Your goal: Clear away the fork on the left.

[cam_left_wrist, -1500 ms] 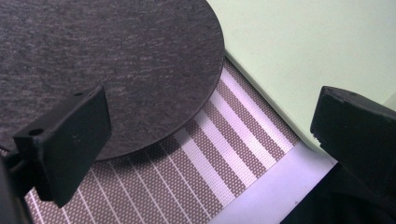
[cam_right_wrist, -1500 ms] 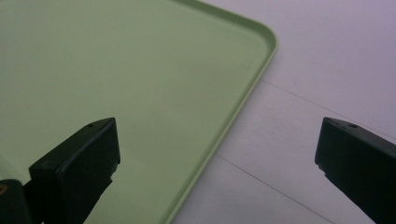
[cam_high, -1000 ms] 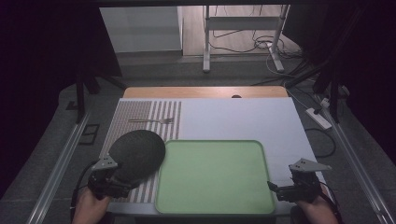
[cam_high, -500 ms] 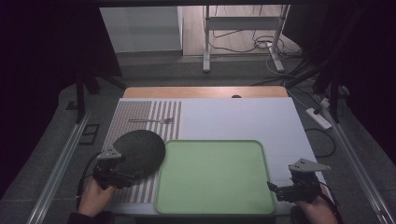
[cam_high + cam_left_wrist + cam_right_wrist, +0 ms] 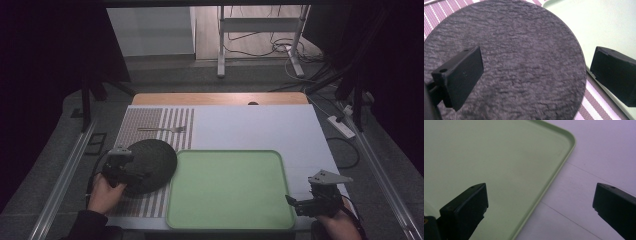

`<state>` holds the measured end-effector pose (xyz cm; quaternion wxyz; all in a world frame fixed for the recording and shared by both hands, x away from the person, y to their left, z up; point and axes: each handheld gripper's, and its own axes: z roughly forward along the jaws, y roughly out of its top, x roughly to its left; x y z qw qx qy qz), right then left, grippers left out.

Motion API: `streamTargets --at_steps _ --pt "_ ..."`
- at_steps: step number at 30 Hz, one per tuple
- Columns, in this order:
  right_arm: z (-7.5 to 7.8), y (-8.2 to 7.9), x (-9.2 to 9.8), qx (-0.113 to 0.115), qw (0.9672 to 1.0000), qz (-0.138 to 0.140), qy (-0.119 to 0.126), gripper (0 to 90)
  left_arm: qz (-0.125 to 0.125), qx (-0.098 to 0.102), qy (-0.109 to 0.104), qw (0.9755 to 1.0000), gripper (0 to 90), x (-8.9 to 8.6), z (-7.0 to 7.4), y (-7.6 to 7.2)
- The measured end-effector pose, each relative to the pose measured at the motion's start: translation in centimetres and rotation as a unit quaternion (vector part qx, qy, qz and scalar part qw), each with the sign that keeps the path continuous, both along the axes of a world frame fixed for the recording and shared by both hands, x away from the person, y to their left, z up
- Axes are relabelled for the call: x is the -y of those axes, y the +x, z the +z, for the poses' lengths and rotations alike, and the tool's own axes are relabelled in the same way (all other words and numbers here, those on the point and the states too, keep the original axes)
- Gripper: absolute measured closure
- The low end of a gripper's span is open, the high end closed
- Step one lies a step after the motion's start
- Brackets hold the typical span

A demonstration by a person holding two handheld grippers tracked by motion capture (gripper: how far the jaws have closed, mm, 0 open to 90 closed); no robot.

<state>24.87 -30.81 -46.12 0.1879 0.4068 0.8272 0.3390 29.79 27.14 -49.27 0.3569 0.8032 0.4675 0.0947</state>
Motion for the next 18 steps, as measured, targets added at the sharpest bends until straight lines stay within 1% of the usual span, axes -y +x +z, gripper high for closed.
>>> streamTargets --at_steps 5,11,16,18 --pt "0.0 0.0 0.0 0.0 1.0 0.0 -0.001 0.3 0.001 -0.007 -0.006 1.0 0.0 -0.1 0.0 1.3" --pt "0.0 0.0 0.0 0.0 1.0 0.0 -0.001 0.3 0.005 -0.016 0.001 0.9999 0.0 -0.1 -0.1 2.7" --pt "0.0 0.0 0.0 -0.001 1.0 0.0 -0.002 0.3 0.012 -0.016 0.005 0.9998 0.0 -0.1 0.0 3.8" --pt "0.0 0.0 0.0 -0.001 1.0 0.0 -0.002 0.3 0.015 -0.015 0.003 0.9998 0.0 -0.2 0.1 4.3"
